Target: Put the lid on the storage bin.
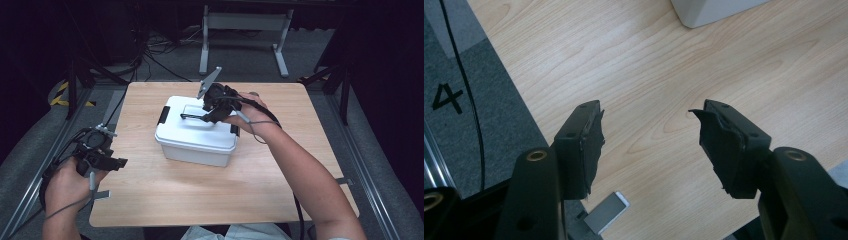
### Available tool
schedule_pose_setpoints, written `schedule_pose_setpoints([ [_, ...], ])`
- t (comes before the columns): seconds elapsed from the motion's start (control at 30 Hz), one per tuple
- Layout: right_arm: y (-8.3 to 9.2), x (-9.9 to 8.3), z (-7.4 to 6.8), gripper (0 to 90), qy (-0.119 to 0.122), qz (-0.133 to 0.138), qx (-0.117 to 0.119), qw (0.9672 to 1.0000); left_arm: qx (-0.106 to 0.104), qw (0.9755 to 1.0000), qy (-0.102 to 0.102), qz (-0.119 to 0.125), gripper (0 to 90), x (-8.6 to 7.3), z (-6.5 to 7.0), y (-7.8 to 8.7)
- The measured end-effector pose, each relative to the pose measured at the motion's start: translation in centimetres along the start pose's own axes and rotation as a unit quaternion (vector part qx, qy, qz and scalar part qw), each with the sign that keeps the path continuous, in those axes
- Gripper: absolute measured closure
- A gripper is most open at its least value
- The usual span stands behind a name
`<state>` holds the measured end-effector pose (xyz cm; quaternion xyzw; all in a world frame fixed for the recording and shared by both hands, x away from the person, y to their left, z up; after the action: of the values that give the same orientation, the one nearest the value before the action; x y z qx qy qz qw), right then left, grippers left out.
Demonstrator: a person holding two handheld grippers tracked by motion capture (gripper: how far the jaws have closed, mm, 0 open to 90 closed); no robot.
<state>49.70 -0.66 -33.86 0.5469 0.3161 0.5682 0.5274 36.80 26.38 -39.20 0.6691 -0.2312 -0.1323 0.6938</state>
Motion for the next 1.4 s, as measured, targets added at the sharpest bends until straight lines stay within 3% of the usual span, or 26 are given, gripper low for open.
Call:
schedule_pose_setpoints([
  [0.2,2.8,-1.6,0.6,59.2,-0.017,0.027,-0.021,0.9993,-0.002,1.0000,-0.002,0.001,42.7,0.2,0.0,0.0],
  [0.3,4.0,-3.2,0.8,58.2,-0.041,0.036,-0.033,0.9979,-0.003,1.0000,-0.002,0.001,42.7,0.3,0.1,-0.1],
  [0.47,5.0,-5.6,1.4,56.9,-0.068,0.035,-0.051,0.9957,-0.004,1.0000,-0.007,0.003,42.7,0.7,0.2,-0.1],
  [0.8,6.8,-12.6,2.5,54.1,-0.152,0.042,-0.066,0.9853,-0.010,0.9997,-0.020,0.007,42.7,1.9,0.6,-0.4],
  [1.13,6.3,-18.7,3.0,53.5,-0.211,0.023,-0.056,0.9756,-0.010,0.9998,-0.017,0.004,42.6,1.9,0.5,-0.8],
  [1.17,6.3,-18.7,3.0,53.5,-0.211,0.023,-0.056,0.9756,-0.010,0.9998,-0.017,0.004,42.6,1.9,0.5,-0.8],
  [1.27,5.0,-21.5,3.0,50.9,-0.233,0.002,-0.052,0.9711,-0.011,0.9999,-0.013,0.002,42.5,1.8,0.5,-0.9],
  [1.4,4.2,-23.1,2.7,51.0,-0.256,0.003,-0.050,0.9654,-0.010,0.9999,-0.013,-0.004,42.5,2.0,0.7,-1.2],
])
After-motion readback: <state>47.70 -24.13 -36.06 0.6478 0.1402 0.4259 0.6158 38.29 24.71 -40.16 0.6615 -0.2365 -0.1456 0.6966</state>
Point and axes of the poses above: each handheld gripper's, and its own axes: y roughly backward along the jaws, x roughly out of its top, z roughly to its right, the point moved 8 cm from there along -y, roughly forward along the jaws, and after that the axes turned 15 degrees about -z, right-handed, at the moved point
